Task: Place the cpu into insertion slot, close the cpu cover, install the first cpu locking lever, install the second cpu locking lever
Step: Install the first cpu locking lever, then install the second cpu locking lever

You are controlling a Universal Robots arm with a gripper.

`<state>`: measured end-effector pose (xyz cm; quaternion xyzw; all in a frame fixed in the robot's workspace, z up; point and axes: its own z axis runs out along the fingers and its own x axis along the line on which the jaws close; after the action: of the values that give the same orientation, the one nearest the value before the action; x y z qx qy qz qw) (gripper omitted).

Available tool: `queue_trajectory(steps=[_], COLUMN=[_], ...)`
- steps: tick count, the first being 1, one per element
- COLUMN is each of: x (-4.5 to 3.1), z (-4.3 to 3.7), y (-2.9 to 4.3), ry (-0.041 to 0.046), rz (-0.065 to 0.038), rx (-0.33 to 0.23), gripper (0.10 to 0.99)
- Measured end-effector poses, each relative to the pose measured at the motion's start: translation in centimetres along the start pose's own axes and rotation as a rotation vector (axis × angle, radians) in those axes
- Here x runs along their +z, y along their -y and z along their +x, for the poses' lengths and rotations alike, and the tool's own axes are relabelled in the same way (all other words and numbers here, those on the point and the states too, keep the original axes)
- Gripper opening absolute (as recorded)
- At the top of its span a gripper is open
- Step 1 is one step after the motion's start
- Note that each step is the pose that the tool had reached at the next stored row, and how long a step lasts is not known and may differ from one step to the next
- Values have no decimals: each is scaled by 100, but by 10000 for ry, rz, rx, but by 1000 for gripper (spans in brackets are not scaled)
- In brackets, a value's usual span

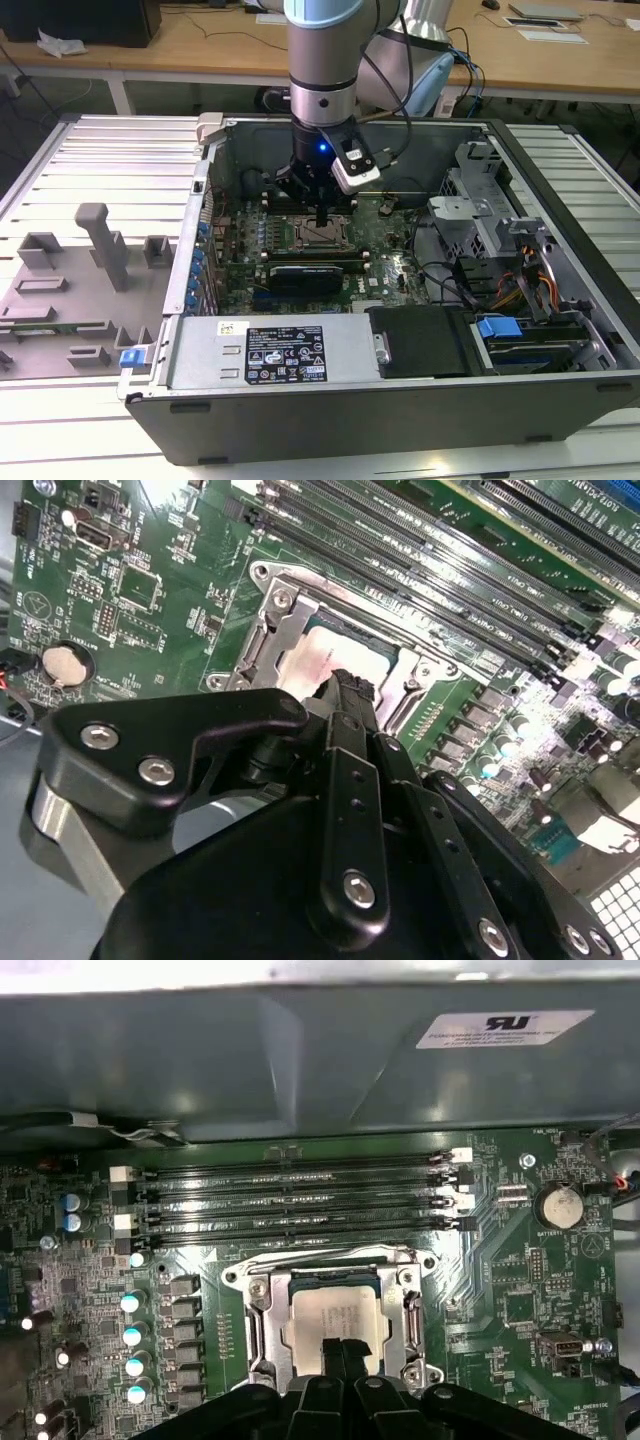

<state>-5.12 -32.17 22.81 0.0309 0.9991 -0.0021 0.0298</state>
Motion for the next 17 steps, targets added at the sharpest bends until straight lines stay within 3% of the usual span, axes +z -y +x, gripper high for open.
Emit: queue_trajectory(steps=[15,17], x=[-17,-55], z=[-1,-3], y=[0,0], ry=[1,1], rz=[-4,-4], rx=[-1,-1], gripper=[106,106])
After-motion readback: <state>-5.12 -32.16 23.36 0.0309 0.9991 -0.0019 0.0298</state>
